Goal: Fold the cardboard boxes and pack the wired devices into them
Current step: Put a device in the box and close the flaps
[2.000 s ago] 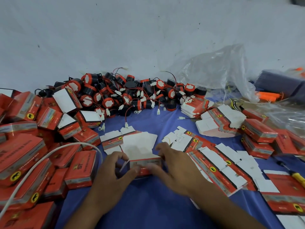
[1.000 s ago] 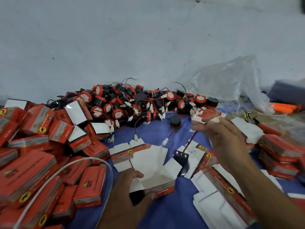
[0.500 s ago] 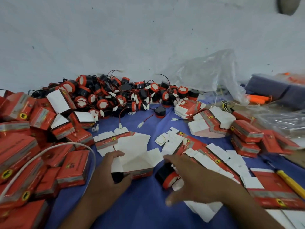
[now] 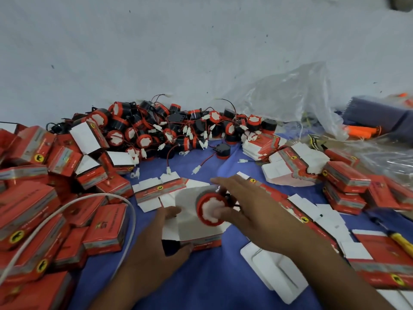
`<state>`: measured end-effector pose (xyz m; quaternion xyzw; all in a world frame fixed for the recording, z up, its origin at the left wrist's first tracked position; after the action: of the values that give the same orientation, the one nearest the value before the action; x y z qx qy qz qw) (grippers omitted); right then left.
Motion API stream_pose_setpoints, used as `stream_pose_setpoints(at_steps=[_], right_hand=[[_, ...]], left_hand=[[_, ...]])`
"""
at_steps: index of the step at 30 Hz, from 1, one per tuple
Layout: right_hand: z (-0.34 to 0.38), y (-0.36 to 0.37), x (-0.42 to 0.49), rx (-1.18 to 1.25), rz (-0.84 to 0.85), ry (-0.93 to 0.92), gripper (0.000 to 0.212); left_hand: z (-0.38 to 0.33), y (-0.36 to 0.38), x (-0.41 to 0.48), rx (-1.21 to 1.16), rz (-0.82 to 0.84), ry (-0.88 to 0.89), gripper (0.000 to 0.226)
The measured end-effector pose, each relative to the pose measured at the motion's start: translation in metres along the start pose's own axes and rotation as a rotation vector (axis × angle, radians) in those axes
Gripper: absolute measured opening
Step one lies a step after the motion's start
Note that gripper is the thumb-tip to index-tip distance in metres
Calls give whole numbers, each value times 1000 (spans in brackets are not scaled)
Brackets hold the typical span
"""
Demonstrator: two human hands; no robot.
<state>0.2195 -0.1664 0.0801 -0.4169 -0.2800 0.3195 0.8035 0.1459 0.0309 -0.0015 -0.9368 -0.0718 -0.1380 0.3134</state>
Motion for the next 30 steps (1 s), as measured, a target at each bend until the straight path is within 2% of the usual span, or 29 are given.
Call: stream_pose_setpoints(at_steps=[2, 5, 7, 9, 13, 18, 22, 24, 25, 26, 27, 30], right_hand=[[10, 17, 10, 50, 82, 46, 41], [17, 36, 23, -157, 117, 48, 32], [16, 43, 29, -209, 102, 62, 31], [13, 50, 30, -231, 82, 64, 32], [12, 60, 29, -503, 59, 60, 43], [9, 46, 23, -483, 102, 49, 42], [-26, -7, 4, -547, 129, 282, 38], [-37, -27, -6, -506, 184, 344, 18], [-37, -32, -10, -462, 213, 335, 18], [-35, -36, -13, -402, 215, 316, 27], [-34, -41, -14, -306, 173, 287, 31], [-13, -46, -9, 40, -54, 116, 10]], left_hand=[[-4, 1, 0, -11, 29, 38, 67], [-4, -2, 0, -45, 1, 56, 74], [-1, -4, 0, -79, -4, 56, 78], [-5, -3, 0, -72, 7, 107, 71], [-15, 2, 0, 18, 20, 174, 47], [-15, 3, 2, 20, 20, 139, 41], [-9, 2, 2, 65, 26, 95, 39], [-7, 3, 2, 75, 34, 81, 38], [-6, 3, 2, 77, 37, 76, 38], [-6, 4, 2, 78, 39, 72, 38], [-6, 4, 2, 79, 41, 71, 38], [-6, 4, 2, 80, 52, 72, 38]])
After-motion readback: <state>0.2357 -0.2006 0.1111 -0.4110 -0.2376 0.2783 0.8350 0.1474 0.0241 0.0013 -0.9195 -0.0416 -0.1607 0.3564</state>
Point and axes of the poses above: each hand's wrist, its own x-axis towards the middle knuckle, its own y-axis out of the palm, z = x × y, the point moved 5 cm from there along x, towards the middle knuckle, and after that the axes turned 6 degrees about z, right-handed, at the moved point
